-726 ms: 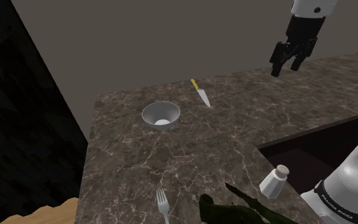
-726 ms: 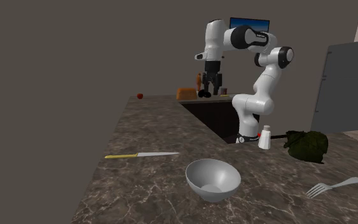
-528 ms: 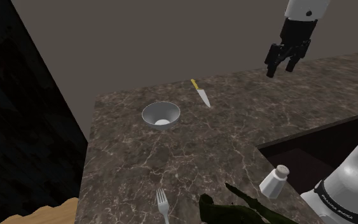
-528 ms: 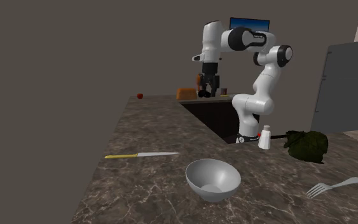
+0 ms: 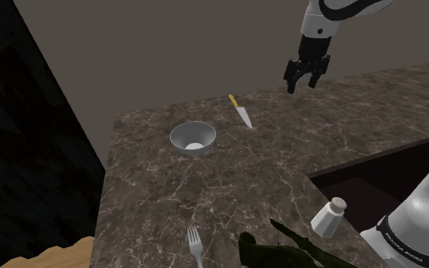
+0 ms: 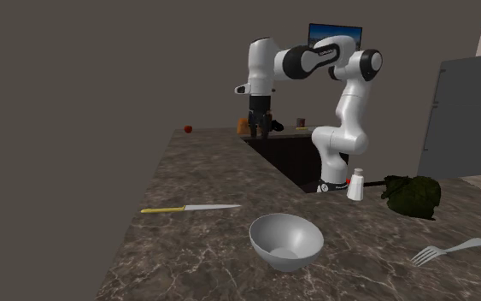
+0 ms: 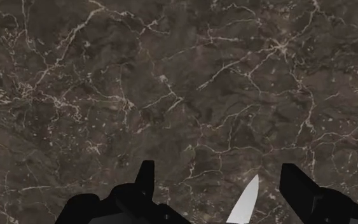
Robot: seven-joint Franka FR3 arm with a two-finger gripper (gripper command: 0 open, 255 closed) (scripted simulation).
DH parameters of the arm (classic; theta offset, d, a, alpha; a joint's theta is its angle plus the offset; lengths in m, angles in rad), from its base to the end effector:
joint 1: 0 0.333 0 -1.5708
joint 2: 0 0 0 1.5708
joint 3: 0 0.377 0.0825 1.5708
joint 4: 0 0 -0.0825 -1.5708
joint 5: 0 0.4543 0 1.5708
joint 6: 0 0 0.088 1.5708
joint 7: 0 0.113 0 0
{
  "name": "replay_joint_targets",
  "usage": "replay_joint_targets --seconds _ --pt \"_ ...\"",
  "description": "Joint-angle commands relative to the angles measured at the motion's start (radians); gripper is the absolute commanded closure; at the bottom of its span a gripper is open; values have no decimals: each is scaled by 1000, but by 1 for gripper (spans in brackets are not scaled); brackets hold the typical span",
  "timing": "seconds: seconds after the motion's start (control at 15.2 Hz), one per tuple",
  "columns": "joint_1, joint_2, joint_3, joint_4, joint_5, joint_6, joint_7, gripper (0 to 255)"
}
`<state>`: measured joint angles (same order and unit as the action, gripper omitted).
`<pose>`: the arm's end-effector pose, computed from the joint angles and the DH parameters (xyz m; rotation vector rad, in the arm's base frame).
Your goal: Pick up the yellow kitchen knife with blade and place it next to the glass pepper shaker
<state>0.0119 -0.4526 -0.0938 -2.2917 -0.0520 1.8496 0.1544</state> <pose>0.4567 -0.0467 0.5541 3.1151 -0.3330 0.0148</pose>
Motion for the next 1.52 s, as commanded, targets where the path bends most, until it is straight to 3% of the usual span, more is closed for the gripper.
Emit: replay_joint_targets --seconds 0.0,0.73,1.12,1.45 --pt "4 66 -3 28 7 38 -1 0" --pt "12 503 -21 339 69 159 -36 0" --pt "1 748 -17 583 108 157 -54 0" --pt "-15 969 -9 846 135 112 -60 0"
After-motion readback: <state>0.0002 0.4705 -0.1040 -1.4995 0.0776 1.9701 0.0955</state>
